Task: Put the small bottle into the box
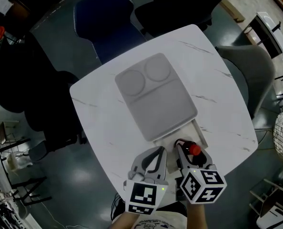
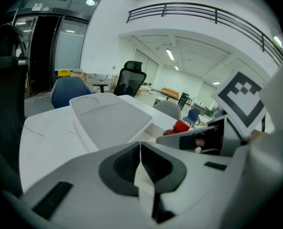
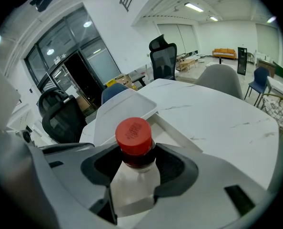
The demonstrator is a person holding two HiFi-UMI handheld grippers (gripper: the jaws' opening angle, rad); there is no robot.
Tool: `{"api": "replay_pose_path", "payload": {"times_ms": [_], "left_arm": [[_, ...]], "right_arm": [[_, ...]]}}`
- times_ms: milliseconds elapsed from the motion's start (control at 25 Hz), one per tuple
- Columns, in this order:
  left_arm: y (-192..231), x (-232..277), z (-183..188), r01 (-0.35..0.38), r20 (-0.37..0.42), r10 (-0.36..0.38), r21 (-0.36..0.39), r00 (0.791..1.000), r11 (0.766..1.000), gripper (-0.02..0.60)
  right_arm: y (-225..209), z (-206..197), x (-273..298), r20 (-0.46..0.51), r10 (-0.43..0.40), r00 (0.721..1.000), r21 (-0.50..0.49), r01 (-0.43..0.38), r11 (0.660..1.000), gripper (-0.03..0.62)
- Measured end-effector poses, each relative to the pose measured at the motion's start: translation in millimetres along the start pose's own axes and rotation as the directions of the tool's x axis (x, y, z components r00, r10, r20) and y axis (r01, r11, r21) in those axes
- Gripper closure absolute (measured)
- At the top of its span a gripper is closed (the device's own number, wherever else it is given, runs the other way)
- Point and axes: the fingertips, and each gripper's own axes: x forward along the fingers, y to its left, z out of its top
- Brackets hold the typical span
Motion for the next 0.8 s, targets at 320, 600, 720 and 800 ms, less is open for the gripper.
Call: {"api": "replay_pose_path", "payload": {"times_ms": [320, 600, 720, 800], "left_arm": [[7.1, 5.2, -7.3, -0.016, -0.021, 0.016, -0.015, 1.0, 1.0, 0.561], [13.1, 6.5, -7.8, -0.022, -0.028, 0.021, -0.034, 0.999, 0.999, 0.561], [14.6, 8.5, -8.9, -0.022, -0.03, 0.021, -0.038, 0.999, 0.999, 0.561], [15.4, 8.9, -9.4, -0.025, -0.03, 0.024, -0.04, 0.999, 0.999, 0.561]], "right_arm": [[-2.0, -1.1, 12.8, -0.03, -0.016, 0.999, -0.031, 0.015, 0.999, 0.367], [-1.5, -5.8, 20.1, -0.074, -0.051, 0.996, -0.073, 0.046, 0.996, 0.367], [-1.9, -7.2, 22.6, -0.086, -0.063, 0.994, -0.09, 0.056, 0.994, 0.367], [-2.5, -8.0, 23.5, -0.09, -0.068, 0.994, -0.098, 0.059, 0.993, 0.367]]}}
